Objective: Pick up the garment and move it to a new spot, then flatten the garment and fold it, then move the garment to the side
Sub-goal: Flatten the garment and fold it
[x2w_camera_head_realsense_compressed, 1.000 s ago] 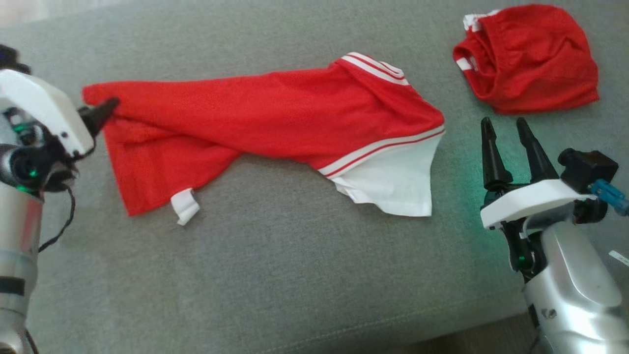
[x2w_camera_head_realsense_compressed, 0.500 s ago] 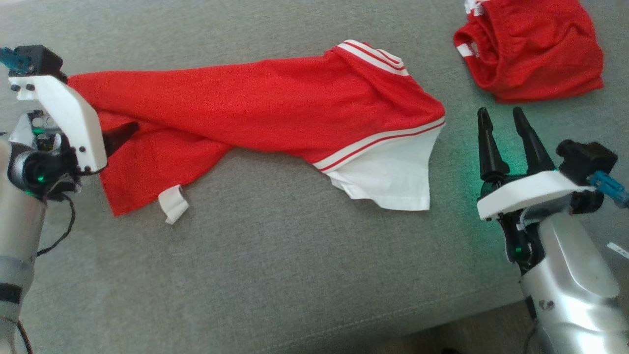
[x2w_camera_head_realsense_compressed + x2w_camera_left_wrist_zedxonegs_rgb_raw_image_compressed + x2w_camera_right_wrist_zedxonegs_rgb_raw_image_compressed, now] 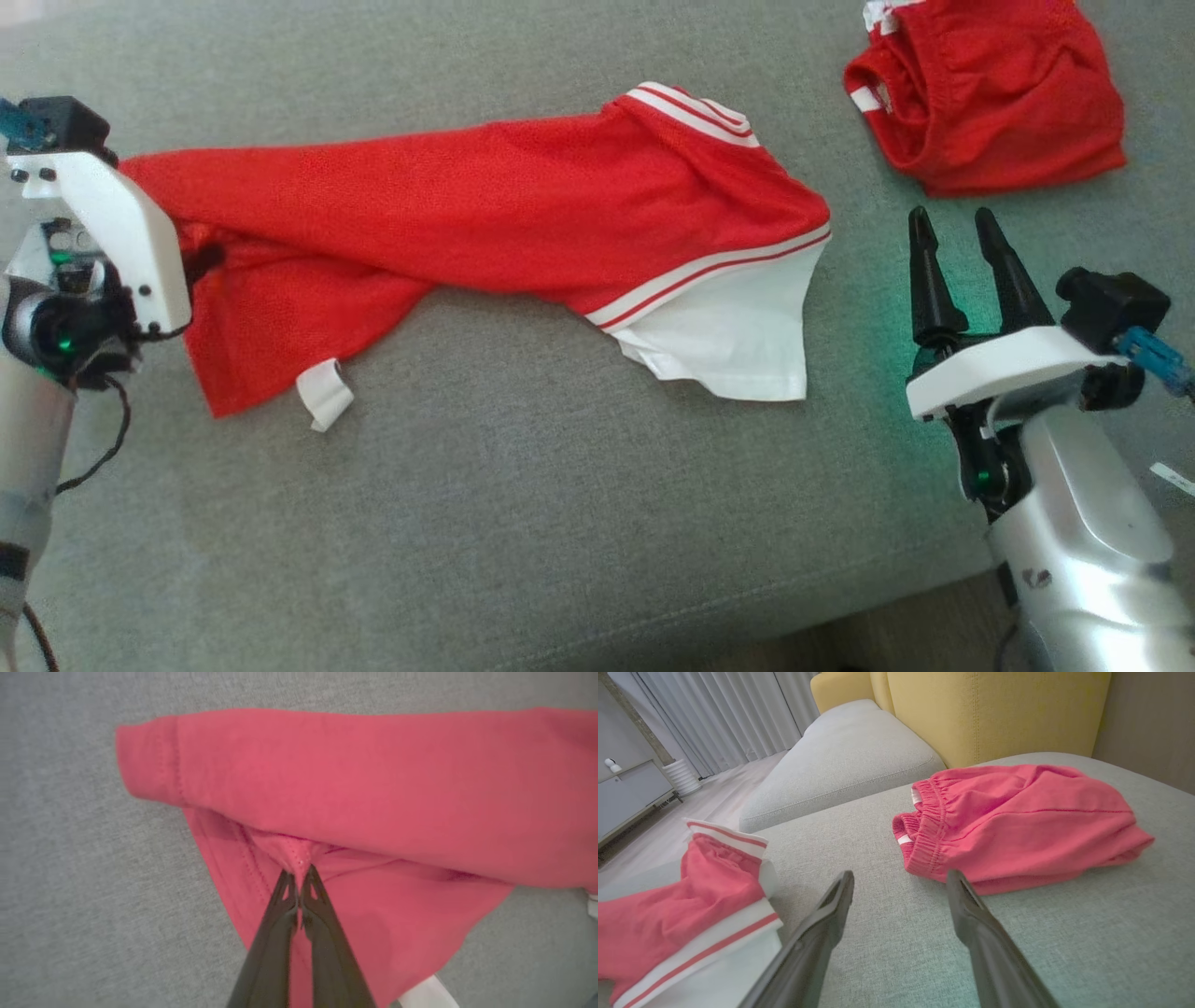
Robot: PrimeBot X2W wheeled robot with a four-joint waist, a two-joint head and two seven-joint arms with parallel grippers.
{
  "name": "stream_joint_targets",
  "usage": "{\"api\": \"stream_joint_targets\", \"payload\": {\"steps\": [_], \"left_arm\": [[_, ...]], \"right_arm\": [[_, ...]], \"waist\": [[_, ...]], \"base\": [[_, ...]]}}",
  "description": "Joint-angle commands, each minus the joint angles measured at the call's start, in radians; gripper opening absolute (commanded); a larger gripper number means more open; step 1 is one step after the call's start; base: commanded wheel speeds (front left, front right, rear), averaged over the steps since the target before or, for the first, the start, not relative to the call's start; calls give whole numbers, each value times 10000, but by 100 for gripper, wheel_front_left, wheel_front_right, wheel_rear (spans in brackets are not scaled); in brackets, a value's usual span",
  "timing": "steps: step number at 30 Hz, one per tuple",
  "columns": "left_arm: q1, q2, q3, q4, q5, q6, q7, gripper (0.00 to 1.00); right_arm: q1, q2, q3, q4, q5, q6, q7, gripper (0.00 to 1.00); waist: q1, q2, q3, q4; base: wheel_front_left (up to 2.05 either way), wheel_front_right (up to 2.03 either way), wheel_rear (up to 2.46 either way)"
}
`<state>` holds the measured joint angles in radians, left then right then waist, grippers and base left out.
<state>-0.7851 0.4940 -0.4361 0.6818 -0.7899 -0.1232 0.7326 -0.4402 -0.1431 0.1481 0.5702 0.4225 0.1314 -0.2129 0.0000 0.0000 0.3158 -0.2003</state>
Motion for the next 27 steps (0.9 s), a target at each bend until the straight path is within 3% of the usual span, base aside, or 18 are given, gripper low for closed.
{"api": "stream_joint_targets", "payload": {"steps": [1,6,14,21,27], "left_arm": [[-471,486,435,-332,-105,-16,-55,0],[-350,436,389,-745,-502,-51,-46,0],[405,911,152,-2473,-1663,-70,1091,0],[2297,2136,362,-4601,-2729,-12,1948,0],[4359,2642,623,-6103,-3090,434,1615,0]], "right_arm": [[-93,-108,159,-198,-8,-7,-153,100],[110,-172,96,-14,-74,-7,-112,100],[474,-266,-144,128,-213,-7,142,100],[852,-295,-508,29,-362,-7,391,100],[1272,-334,-951,-143,-504,-7,572,100]], "waist": [[0,0,-209,128],[0,0,-922,532],[0,0,-1923,1247],[0,0,-2552,1625],[0,0,-2823,1834]], "base": [[0,0,0],[0,0,0],[0,0,0],[0,0,0],[0,0,0]]}}
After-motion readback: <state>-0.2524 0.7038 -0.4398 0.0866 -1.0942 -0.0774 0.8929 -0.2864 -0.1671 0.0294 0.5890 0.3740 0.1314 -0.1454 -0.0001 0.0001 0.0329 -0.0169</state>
